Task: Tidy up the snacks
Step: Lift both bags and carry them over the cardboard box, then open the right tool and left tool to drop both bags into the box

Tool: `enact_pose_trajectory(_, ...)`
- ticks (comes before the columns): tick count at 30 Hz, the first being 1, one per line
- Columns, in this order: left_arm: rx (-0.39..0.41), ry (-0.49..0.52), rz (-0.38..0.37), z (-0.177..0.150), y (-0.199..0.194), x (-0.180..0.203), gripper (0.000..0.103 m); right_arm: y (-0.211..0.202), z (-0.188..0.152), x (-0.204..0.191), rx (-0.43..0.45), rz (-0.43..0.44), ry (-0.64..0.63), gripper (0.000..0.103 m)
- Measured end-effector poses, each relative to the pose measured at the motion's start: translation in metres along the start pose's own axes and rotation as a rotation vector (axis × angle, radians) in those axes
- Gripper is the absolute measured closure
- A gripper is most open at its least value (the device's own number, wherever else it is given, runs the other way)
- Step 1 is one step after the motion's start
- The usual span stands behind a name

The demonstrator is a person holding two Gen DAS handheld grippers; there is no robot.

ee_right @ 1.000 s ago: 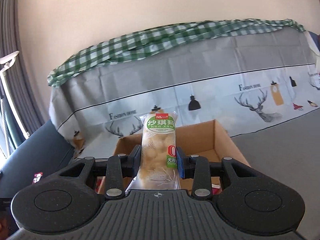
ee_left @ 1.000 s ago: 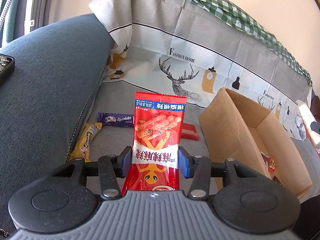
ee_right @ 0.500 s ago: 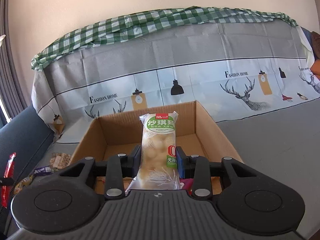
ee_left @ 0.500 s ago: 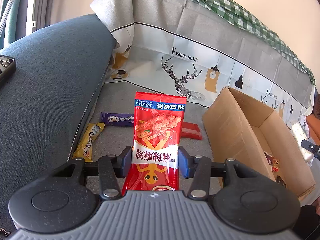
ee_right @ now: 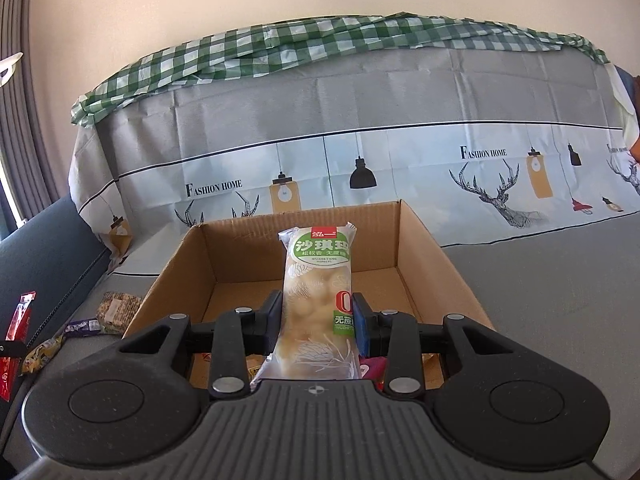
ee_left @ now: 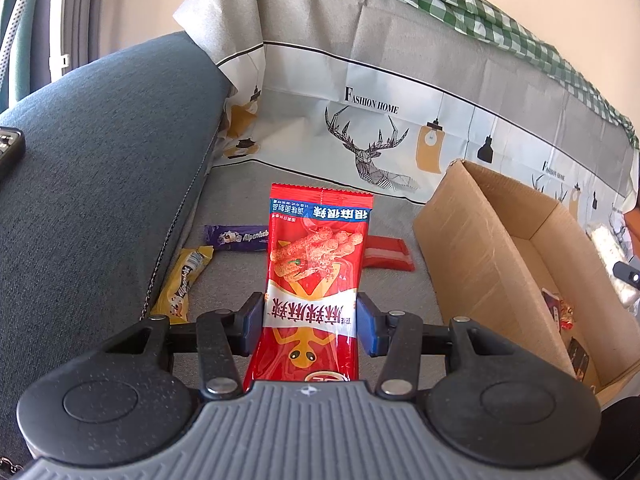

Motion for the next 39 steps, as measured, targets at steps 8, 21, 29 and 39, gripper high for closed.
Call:
enact_pose_trajectory(8, 0.002, 0.046, 0.029, -0.002, 0.001, 0.007, 0.05, -0.002, 0.0, 0.007, 0.007, 0.005, 0.021, 0.066)
enact_pose_trajectory(21, 0.068, 0.111, 0.03, -0.017, -0.028, 0.034, 0.05, -0.008, 0.0, 0.009, 0.038, 0.032, 0.007, 0.066)
enact_pose_trajectory(29, 0.013, 0.027, -0.01, -0.027, -0.041, 0.054, 0.05, -0.011, 0.0, 0.012, 0.054, 0.042, 0.024, 0.066)
enact_pose_trajectory(39, 0.053, 0.067, -0.085, -0.003, -0.06, 0.114, 0.051, -0.011, 0.0, 0.013, 0.058, 0.049, 0.03, 0.072)
Point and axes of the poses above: each gripper's, at about its wrist camera, not at the fingertips, and y roughly the way its jaws point, x to its right, z to its top, the point moved 2 cm from there along y, roughly the way its jaws point, and after that the axes turned 12 degrees about z, right-handed, at the moved point
